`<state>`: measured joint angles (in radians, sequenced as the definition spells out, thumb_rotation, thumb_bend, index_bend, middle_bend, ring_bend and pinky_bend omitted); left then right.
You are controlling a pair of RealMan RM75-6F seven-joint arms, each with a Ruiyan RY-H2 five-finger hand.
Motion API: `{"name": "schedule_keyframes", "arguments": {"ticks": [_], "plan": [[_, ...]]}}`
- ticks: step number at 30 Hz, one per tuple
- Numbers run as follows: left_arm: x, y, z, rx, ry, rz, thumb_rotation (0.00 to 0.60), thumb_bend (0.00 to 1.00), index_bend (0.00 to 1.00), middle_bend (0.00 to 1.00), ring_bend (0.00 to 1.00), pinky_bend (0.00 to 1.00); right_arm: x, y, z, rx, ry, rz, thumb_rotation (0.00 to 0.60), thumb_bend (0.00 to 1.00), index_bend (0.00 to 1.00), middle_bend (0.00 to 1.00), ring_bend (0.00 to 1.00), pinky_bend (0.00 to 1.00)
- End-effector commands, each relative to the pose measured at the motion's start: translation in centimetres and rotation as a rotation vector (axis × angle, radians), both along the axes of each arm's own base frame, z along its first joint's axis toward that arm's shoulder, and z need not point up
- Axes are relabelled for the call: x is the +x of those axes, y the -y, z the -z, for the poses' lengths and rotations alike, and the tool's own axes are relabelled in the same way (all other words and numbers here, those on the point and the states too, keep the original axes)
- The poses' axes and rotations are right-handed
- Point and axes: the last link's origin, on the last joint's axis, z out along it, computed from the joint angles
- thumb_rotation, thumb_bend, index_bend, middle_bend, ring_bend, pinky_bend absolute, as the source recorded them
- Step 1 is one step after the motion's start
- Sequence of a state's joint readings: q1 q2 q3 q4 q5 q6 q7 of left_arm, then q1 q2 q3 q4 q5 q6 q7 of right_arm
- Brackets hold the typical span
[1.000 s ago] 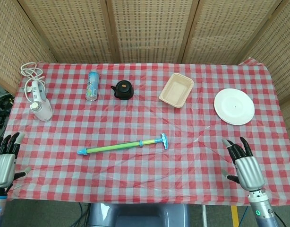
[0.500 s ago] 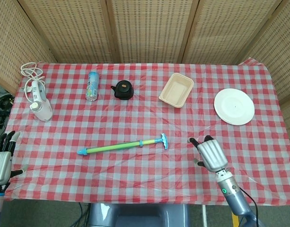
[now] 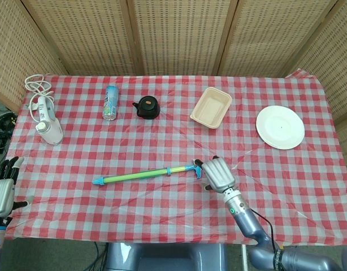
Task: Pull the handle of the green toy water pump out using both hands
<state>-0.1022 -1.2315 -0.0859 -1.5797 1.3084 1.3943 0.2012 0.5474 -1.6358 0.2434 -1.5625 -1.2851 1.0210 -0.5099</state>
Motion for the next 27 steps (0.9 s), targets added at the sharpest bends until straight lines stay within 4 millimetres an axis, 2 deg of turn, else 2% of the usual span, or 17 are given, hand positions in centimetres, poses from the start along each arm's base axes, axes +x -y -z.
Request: {"name": "schedule_keyframes", "arguments": {"ticks": [1,10,17,27], "plan": [[-0.2,-0.2,0.1,-0.004,0.002,-0.007,0.600,0.01,0.00,0.00,0.00,0.00,1.0,1.2,1.4,0.016,-0.018,0.011,0.600,0.35,0.43,1.00,1.00,0.54],[-0.6,-0.5,0.2,-0.015,0.008,-0.021,0.600,0.01,0.00,0.00,0.00,0.00,2.1,2.4,3.4,0.040,-0.025,0.027,0.600,0.39,0.44,1.00,1.00,0.54],[0.0,-0.4,-1.2,0.030,0.016,0.013,0.600,0.01,0.00,0.00,0.00,0.00,3.2,2.7,4.9,0.055,-0.020,0.028,0.600,0.40,0.47,1.00,1.00,0.54],[-0.3,-0.5,-1.5,0.035,0.024,-0.004,0.600,0.01,0.00,0.00,0.00,0.00,3.7,3.2,6.1,0.066,-0.046,0.035,0.600,0.43,0.48,1.00,1.00,0.54]]}}
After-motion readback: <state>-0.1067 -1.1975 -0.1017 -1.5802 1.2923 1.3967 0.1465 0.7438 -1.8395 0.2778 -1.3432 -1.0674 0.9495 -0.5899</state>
